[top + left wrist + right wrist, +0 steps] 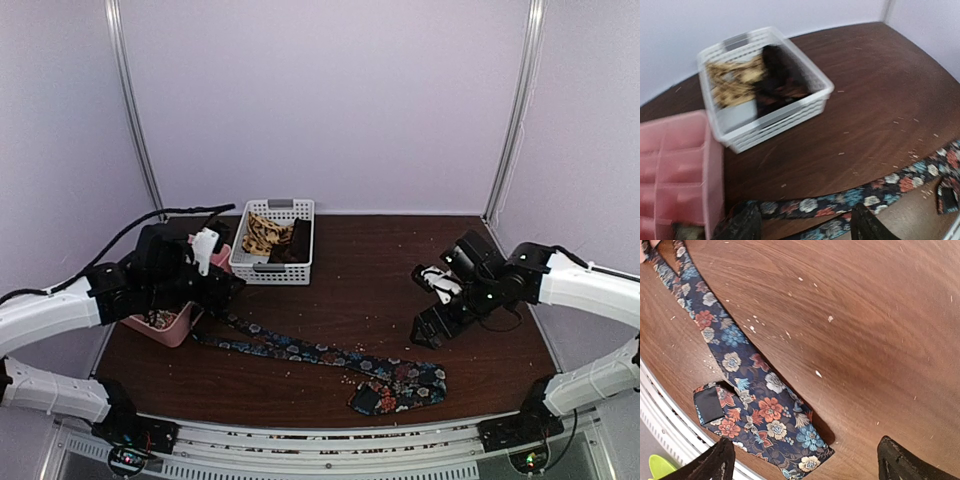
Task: Roll the ties
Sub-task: Place the tie at the center of the board, then adjust the tie at the center of the board.
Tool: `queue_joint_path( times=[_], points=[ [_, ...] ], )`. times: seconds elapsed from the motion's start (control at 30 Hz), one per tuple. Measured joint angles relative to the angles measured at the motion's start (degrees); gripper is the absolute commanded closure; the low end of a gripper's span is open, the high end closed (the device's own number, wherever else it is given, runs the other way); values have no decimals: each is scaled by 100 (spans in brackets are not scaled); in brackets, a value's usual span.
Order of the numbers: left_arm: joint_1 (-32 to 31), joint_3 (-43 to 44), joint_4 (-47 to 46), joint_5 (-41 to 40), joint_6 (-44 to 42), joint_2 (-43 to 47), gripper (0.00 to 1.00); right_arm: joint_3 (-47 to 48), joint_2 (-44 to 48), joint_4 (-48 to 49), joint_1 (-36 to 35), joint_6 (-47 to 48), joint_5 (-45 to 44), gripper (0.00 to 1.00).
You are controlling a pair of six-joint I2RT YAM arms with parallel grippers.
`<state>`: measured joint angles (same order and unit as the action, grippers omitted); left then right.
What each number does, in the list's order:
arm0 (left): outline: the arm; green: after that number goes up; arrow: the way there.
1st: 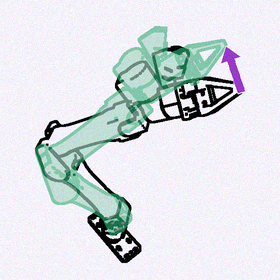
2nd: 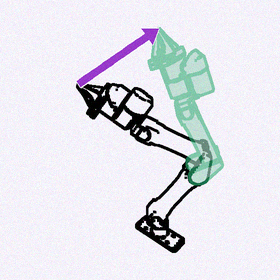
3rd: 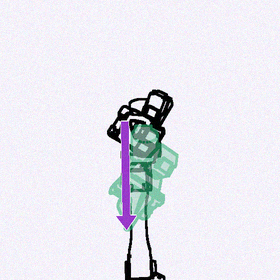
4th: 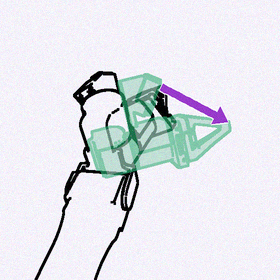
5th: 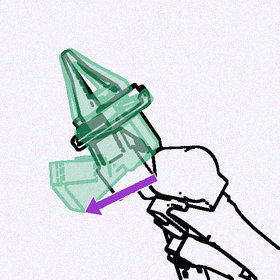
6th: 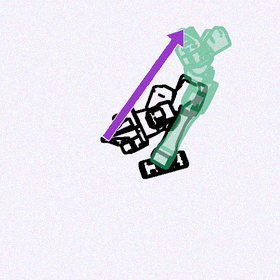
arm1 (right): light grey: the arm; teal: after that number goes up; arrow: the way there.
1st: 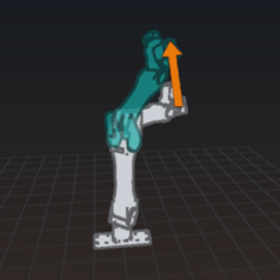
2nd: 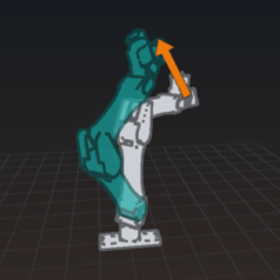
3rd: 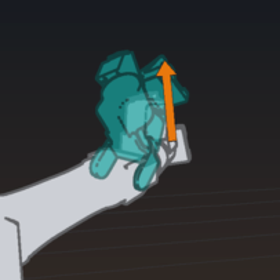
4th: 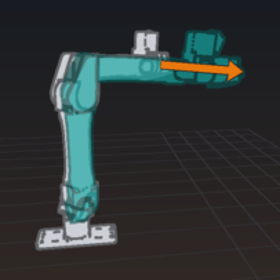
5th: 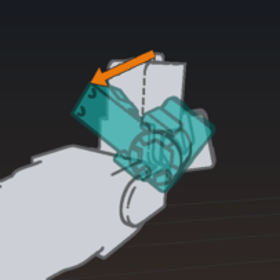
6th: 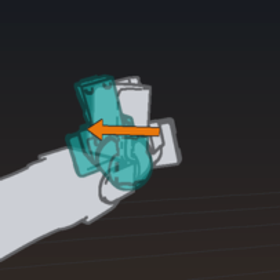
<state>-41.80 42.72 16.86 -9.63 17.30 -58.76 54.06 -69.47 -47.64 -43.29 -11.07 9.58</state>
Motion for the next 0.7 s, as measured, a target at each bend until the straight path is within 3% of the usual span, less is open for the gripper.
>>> queue_joint_path(
  times=[0.27,0.5,0.7],
  points=[
    [-1453,1408,-229,1764,-2332,-2468,48,-1008,1143,632,623,-979,442,2],
    [-1869,2562,105,2275,-3591,-4212,52,-1327,1521,1014,960,-1279,748,3],
    [-2100,3464,380,2503,-4179,-5198,52,-1550,1585,1189,1043,-1458,931,3]
  ],
)
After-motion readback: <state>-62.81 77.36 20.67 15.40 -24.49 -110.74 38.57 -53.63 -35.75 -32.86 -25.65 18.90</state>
